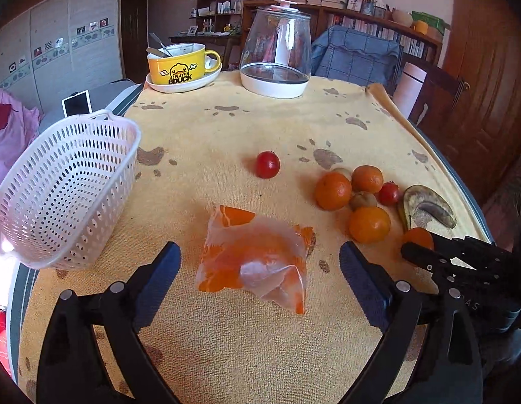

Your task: Organize fruits

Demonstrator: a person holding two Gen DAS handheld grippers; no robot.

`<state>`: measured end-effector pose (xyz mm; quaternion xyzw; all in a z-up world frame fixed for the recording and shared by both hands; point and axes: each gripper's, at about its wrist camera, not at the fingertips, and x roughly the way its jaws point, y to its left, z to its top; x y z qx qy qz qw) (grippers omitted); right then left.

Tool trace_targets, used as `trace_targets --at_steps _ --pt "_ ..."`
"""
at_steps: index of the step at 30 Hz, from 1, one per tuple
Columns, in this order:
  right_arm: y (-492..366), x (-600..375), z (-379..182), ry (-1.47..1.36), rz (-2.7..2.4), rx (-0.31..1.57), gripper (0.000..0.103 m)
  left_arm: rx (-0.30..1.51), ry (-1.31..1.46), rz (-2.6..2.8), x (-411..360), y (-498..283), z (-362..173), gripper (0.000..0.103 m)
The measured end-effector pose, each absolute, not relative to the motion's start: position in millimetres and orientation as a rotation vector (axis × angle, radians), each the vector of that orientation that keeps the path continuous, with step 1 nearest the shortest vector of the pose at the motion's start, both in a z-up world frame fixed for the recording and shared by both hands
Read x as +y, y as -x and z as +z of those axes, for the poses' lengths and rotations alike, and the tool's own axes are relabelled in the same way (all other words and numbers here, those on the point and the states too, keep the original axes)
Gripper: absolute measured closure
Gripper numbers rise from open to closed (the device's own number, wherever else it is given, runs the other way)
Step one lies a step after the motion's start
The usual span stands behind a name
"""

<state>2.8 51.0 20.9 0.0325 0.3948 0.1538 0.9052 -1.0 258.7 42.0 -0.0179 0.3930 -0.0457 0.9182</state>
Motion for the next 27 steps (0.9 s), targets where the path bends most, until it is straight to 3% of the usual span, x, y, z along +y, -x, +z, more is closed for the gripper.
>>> trace_targets --at_steps 6,8,10,14,27 --pt "-3 51 20 -0.069 0.32 0.818 0.064 0.908 0.048 -0.083 260 -22 15 0.007" --pt "-3 51 20 -0.07 0.32 0.818 0.064 0.916 0.04 -0.079 259 -25 10 0.011" --pt "-4 51 20 -0.072 0.322 0.82 0.064 0.899 0.021 -0.072 257 -24 13 0.027" --pt "-4 51 19 -0.075 0.323 0.82 0.064 0.88 0.023 -0.072 259 -22 16 0.032" --pt "-4 52 20 -0.068 0.319 0.819 0.064 0.699 -0.033 0.014 266 0 65 0.033"
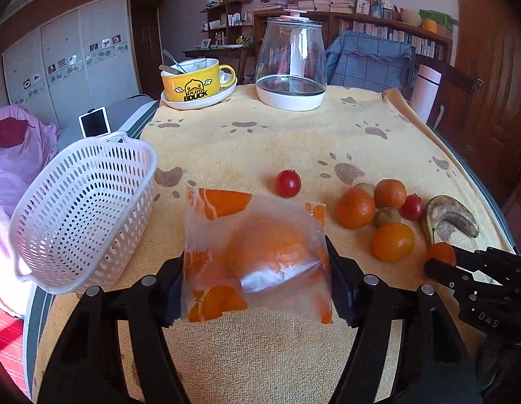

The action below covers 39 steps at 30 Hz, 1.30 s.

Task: Organize fruits
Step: 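Lower the bag into the white basket and open the left tool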

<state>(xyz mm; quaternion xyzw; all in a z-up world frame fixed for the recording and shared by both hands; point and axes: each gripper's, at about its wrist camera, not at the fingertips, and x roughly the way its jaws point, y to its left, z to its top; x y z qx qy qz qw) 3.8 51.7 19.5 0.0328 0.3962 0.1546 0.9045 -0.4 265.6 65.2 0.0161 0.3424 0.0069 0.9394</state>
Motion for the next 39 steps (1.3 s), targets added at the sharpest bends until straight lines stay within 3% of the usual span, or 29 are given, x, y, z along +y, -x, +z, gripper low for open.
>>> trace_targets --at_steps 14,26,27,29,30,39 --pt "-5 56 19 -0.042 0.308 0.821 0.064 0.601 0.06 0.197 342 0 98 0.033" --pt "-4 58 19 -0.028 0.302 0.823 0.064 0.592 0.084 0.373 396 -3 93 0.032" --pt "-4 58 19 -0.028 0.302 0.823 0.064 0.585 0.084 0.381 398 -3 93 0.031" --pt "-4 58 18 -0.026 0.301 0.823 0.064 0.563 0.079 0.402 400 -1 96 0.018" --pt "-4 58 18 -0.025 0.301 0.824 0.064 0.546 0.07 0.412 399 2 97 0.006" --pt "-3 60 19 -0.011 0.293 0.824 0.064 0.5 -0.017 0.464 390 5 104 0.003"
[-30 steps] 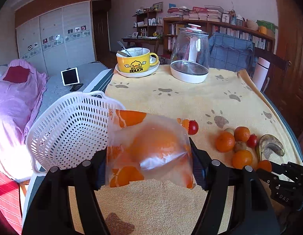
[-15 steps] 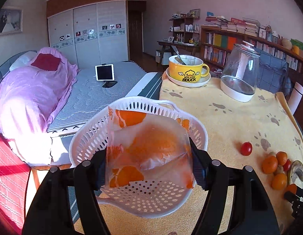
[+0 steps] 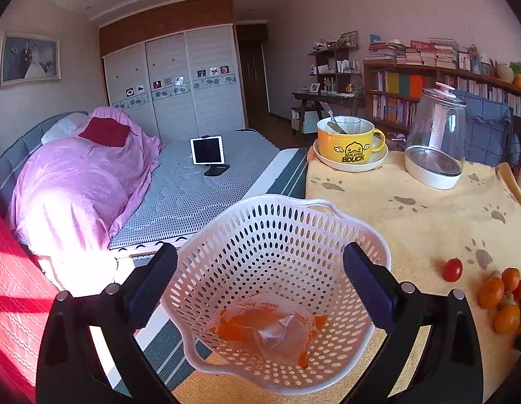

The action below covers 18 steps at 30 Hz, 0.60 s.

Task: Organize fruits
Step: 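Lower the bag into the white basket and open the left tool, then carry the held orange over the basket and open the right tool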

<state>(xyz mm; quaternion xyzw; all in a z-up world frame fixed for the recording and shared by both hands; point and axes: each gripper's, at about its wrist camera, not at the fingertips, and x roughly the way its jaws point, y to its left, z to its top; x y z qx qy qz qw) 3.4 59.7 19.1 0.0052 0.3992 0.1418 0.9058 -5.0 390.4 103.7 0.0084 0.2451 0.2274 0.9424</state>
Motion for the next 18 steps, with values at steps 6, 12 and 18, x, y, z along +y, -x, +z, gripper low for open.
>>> trace_targets --at_steps 6,12,18 --pt "-2 61 22 0.003 0.282 0.819 0.064 0.488 0.001 0.458 394 10 108 0.003" --pt "2 59 29 -0.05 0.287 0.812 0.064 0.477 0.02 0.47 400 13 110 0.003" --pt "6 74 39 -0.047 0.316 0.795 0.064 0.464 0.041 0.463 405 18 117 0.003"
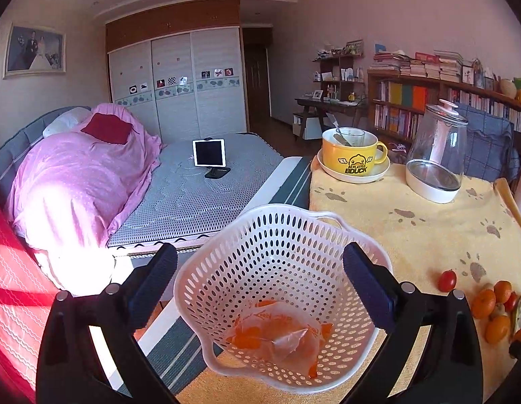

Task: Organize fruits
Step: 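Carry the held orange over the basket and open the right tool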

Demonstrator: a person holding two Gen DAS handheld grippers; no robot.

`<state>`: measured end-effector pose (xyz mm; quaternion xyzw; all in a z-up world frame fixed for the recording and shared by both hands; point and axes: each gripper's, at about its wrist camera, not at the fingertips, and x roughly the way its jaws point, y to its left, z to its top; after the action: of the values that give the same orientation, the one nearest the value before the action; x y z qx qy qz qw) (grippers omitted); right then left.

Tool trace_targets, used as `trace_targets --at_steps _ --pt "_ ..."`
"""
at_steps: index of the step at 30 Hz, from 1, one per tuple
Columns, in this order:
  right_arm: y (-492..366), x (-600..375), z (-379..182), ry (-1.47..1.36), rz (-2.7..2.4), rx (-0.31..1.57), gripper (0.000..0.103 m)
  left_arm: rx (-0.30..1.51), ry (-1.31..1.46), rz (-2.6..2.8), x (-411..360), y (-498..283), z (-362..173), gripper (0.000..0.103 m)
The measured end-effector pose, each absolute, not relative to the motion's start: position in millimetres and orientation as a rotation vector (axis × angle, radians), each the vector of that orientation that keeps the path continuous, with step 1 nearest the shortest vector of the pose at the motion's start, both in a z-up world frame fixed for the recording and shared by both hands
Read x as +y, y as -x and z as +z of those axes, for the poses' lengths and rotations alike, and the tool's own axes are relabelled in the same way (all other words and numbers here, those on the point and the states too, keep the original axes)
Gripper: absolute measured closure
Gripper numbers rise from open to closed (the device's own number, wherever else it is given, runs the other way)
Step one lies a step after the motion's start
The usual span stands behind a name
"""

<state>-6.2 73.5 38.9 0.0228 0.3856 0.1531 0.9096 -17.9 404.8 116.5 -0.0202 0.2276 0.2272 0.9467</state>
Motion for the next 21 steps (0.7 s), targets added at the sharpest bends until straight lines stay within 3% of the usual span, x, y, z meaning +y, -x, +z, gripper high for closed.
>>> trace_targets --at_steps 21 --pt "-14 242 103 0.039 0.64 0.69 0.064 0.406 0.228 0.501 456 45 141 0.003"
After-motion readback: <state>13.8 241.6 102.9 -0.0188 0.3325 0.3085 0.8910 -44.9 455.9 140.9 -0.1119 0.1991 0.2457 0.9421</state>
